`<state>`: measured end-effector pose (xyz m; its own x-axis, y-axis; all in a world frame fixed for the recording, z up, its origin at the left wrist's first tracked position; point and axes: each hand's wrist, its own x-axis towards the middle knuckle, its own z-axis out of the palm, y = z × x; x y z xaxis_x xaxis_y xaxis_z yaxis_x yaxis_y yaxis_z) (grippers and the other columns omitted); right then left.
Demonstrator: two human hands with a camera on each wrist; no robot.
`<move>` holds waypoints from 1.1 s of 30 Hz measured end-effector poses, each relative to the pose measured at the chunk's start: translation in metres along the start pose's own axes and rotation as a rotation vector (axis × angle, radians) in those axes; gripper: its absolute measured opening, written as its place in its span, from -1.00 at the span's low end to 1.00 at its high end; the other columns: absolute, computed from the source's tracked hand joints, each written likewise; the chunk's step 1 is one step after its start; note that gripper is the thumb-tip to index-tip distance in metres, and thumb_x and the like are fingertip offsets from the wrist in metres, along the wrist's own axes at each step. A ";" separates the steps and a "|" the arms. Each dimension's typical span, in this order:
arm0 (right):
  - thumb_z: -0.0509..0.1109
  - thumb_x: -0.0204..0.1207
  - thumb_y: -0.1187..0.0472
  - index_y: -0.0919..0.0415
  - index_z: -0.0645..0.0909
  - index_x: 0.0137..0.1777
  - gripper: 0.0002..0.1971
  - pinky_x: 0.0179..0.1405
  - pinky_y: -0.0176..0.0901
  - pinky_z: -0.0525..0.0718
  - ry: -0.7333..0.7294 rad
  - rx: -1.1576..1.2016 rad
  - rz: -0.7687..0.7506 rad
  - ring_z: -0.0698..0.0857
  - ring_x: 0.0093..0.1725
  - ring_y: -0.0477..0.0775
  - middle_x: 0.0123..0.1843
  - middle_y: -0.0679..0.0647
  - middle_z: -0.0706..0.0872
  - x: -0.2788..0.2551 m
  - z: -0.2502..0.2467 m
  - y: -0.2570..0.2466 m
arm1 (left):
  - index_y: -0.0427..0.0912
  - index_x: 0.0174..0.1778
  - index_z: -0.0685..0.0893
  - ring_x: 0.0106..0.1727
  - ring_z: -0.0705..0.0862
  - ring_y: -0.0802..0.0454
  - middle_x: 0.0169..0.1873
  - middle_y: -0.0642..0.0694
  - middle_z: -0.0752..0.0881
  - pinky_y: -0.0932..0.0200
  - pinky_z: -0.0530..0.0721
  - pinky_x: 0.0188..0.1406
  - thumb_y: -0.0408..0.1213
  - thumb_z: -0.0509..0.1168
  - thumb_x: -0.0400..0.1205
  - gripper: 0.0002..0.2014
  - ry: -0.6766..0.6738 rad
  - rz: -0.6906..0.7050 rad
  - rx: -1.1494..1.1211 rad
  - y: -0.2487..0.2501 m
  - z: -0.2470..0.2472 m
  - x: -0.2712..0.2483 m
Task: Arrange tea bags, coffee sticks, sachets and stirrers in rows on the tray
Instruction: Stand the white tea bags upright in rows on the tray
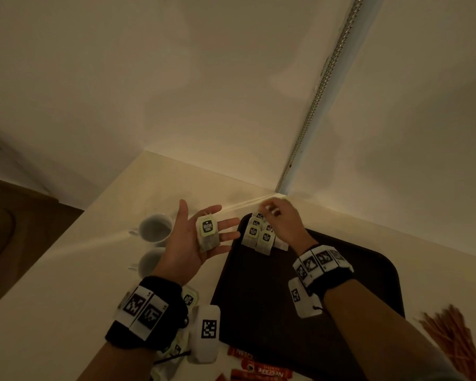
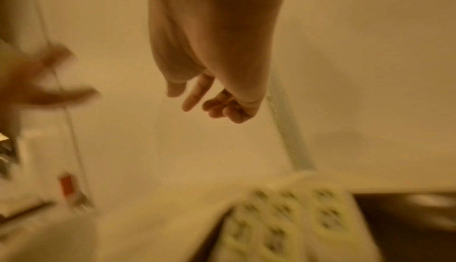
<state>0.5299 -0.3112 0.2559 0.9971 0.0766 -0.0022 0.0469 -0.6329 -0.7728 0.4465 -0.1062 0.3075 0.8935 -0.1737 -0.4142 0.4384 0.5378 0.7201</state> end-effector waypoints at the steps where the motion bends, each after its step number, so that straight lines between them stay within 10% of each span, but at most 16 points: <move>1: 0.39 0.56 0.14 0.14 0.70 0.03 -0.87 -0.15 -0.51 0.46 -0.029 0.088 -0.092 0.56 -0.16 -0.18 -0.02 0.06 0.62 -0.006 -0.005 -0.023 | -0.13 0.32 0.55 -0.04 0.79 -0.22 0.08 -0.31 0.78 0.12 0.77 -0.36 0.37 -0.28 0.60 -0.22 -0.010 -0.007 0.028 0.000 0.002 0.001; 5: 0.49 0.46 0.19 0.04 0.73 -0.01 -0.87 -0.02 -0.52 0.45 -0.259 0.153 -0.434 0.54 -0.07 -0.25 -0.08 -0.11 0.54 -0.030 -0.018 -0.093 | -0.07 0.35 0.54 0.02 0.79 -0.19 0.09 -0.22 0.79 0.11 0.76 -0.34 0.38 -0.28 0.58 -0.22 -0.075 0.029 0.147 0.003 0.012 0.001; 12: 0.47 0.47 0.19 0.17 0.74 -0.13 -0.93 -0.09 -0.30 0.52 -0.149 0.054 -0.614 0.60 -0.17 -0.14 -0.20 -0.01 0.73 -0.036 -0.048 -0.134 | 0.06 0.27 0.59 0.23 0.71 0.02 0.21 -0.01 0.72 0.08 0.73 0.06 0.15 0.18 0.62 -0.61 -0.103 0.368 0.267 0.008 0.020 -0.010; 16: 0.48 0.46 0.14 0.09 0.76 -0.15 -0.94 -0.17 -0.48 0.43 -0.107 -0.065 -0.646 0.57 -0.25 -0.24 -0.32 -0.19 0.70 -0.044 -0.066 -0.156 | 0.00 -0.10 0.81 0.03 0.75 0.06 -0.11 0.00 0.81 0.08 0.69 0.09 -0.21 0.41 0.55 -0.91 -0.043 0.544 0.261 0.008 0.024 -0.017; 33: 0.54 0.40 0.16 0.17 0.78 -0.25 -0.91 -0.40 -0.54 0.47 -0.027 -0.081 -0.467 0.57 -0.45 -0.29 -0.44 -0.16 0.65 -0.057 -0.084 -0.189 | 0.03 -0.30 0.83 -0.14 0.77 0.11 -0.21 0.00 0.81 0.26 0.68 -0.10 -0.19 0.29 0.51 -0.80 -0.161 0.415 0.027 -0.006 0.055 -0.037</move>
<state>0.4697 -0.2609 0.4557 0.8663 0.3866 0.3164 0.4955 -0.5842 -0.6428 0.4160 -0.1484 0.3498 0.9971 -0.0754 0.0035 0.0400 0.5679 0.8221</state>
